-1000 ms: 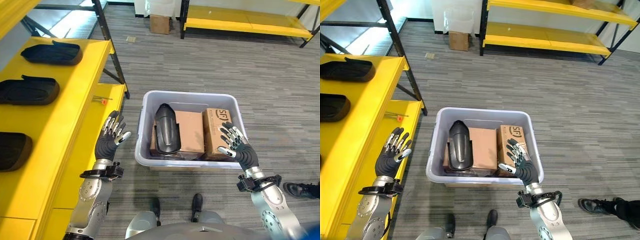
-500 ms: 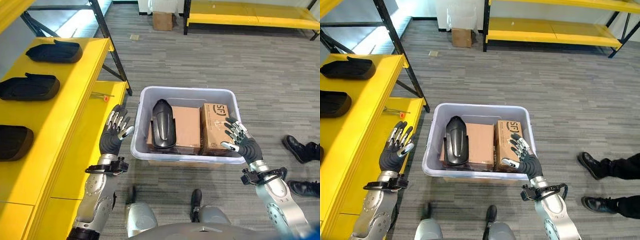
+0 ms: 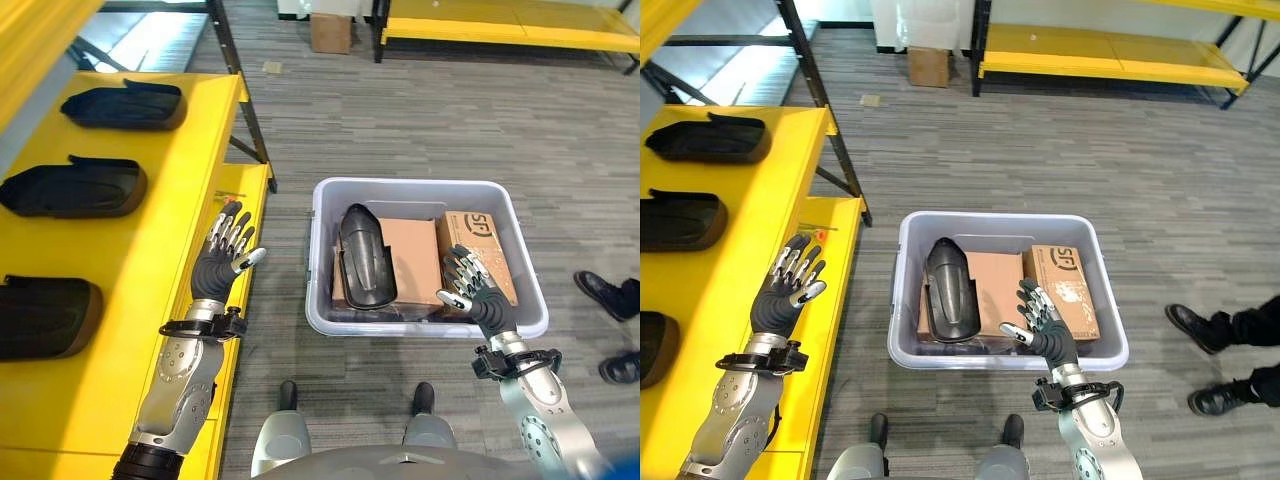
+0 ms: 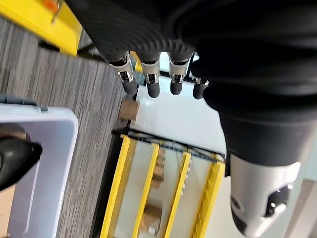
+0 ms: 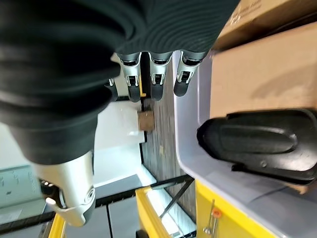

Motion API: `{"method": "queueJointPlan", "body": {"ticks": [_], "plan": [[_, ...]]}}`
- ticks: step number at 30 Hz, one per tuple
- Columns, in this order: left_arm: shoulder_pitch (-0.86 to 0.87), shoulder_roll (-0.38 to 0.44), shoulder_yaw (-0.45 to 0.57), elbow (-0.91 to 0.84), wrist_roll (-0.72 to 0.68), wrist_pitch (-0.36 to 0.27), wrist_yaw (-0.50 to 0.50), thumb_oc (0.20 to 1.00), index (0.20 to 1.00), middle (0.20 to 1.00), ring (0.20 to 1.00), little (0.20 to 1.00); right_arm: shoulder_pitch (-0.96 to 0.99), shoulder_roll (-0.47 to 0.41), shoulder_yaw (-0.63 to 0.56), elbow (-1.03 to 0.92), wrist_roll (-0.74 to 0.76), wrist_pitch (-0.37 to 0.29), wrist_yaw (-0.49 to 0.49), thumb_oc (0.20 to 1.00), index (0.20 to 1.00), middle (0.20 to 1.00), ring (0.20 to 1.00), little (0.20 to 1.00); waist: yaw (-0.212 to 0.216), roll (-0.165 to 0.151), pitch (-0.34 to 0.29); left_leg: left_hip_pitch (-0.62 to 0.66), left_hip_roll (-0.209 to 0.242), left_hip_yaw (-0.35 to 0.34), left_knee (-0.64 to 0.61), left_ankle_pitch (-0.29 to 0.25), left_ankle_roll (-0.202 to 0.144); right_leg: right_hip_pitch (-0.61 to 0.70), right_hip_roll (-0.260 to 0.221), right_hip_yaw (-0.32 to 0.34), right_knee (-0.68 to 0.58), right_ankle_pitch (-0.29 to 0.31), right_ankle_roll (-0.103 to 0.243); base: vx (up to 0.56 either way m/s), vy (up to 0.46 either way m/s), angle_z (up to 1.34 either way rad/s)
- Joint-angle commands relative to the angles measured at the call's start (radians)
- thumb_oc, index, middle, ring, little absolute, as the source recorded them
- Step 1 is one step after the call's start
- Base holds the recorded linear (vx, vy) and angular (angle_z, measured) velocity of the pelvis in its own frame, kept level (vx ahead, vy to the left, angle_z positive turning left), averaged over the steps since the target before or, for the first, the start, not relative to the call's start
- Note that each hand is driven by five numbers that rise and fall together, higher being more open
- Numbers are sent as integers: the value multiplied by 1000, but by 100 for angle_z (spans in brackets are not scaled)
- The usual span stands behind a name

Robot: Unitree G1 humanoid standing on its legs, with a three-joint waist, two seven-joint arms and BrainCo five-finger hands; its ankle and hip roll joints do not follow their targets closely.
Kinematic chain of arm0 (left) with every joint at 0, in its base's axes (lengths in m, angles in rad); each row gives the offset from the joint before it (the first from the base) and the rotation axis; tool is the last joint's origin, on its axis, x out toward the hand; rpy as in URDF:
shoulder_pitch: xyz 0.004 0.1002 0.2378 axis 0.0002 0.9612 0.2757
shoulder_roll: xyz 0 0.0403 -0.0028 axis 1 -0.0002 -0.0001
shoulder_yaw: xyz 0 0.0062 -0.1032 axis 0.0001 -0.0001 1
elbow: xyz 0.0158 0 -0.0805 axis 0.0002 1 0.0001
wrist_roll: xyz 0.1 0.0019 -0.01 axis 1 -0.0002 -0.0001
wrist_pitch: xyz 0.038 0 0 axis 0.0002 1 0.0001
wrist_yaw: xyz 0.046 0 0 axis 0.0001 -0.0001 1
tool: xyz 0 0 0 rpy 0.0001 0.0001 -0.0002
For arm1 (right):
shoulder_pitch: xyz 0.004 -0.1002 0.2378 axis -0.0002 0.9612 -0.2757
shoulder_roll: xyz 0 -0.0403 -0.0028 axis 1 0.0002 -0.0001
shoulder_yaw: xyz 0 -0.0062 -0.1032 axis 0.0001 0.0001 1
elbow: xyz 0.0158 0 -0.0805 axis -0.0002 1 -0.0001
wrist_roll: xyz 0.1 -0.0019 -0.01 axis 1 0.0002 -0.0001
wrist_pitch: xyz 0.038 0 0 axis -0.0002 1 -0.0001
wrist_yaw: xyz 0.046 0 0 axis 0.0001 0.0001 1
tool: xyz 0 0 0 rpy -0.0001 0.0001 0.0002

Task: Move parts from the plastic box to the shelf.

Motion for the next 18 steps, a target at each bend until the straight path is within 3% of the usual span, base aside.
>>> {"method": "queueJointPlan", "body": {"ticks": [1, 12, 18], "plan": [[-18, -13, -19, -70, 43, -58, 18, 1000, 1000, 1000, 1000, 1000, -67, -63, -25, -68, -15, -65, -15, 1000, 1000, 1000, 1000, 1000, -10, 45, 7, -11, 53, 61, -29, 45, 13, 33, -48, 18, 32, -37, 90, -69, 13, -14], [-161, -42, -89, -31, 100, -70, 94, 1000, 1000, 1000, 1000, 1000, -198, -56, 23, -101, -34, -91, -98, 1000, 1000, 1000, 1000, 1000, -35, 28, 129, -112, 99, 92, -13, 80, -4, -122, -15, 63, 52, -37, 73, -65, -38, -14], [-227, -52, -120, 15, 138, -75, 144, 1000, 1000, 1000, 1000, 1000, -251, -60, 63, -123, -27, -101, -119, 1000, 1000, 1000, 1000, 1000, -48, -2, 190, -149, 129, 117, 4, 87, -11, -209, 15, 105, 96, -38, 62, -76, -69, -24]]}}
